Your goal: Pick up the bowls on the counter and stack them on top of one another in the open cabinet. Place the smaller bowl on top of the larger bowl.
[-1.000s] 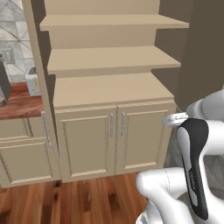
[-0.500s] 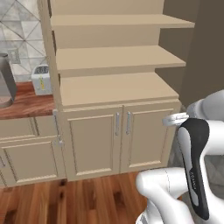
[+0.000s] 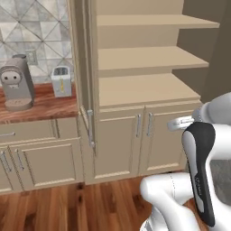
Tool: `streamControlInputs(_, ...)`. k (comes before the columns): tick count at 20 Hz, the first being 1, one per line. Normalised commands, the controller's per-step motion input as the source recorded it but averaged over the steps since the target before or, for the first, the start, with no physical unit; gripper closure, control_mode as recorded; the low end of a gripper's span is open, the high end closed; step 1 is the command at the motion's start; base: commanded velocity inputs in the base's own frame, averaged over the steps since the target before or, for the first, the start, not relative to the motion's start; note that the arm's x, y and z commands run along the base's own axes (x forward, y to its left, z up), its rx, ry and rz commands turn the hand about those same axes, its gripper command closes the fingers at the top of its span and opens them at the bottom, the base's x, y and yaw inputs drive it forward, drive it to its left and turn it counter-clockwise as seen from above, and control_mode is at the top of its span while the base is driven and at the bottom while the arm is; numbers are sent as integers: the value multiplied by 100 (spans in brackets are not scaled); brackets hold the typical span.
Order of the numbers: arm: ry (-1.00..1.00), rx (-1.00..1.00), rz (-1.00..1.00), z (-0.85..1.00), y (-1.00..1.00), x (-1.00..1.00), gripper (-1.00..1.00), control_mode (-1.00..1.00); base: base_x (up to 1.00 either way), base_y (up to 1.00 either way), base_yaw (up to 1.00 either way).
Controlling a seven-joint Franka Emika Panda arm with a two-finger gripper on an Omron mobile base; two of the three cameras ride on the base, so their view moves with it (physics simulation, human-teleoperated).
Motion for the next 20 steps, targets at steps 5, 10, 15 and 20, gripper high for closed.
streamControlInputs(5, 0, 0, 0, 0, 0, 0, -100, 100, -20, 59, -1)
streamControlInputs(10, 0, 0, 0, 0, 0, 0, -100, 100, -20, 59, -1)
streamControlInputs(15, 0, 0, 0, 0, 0, 0, -100, 100, -17, 59, -1)
streamControlInputs(20, 0, 0, 0, 0, 0, 0, -100, 100, -16, 59, -1)
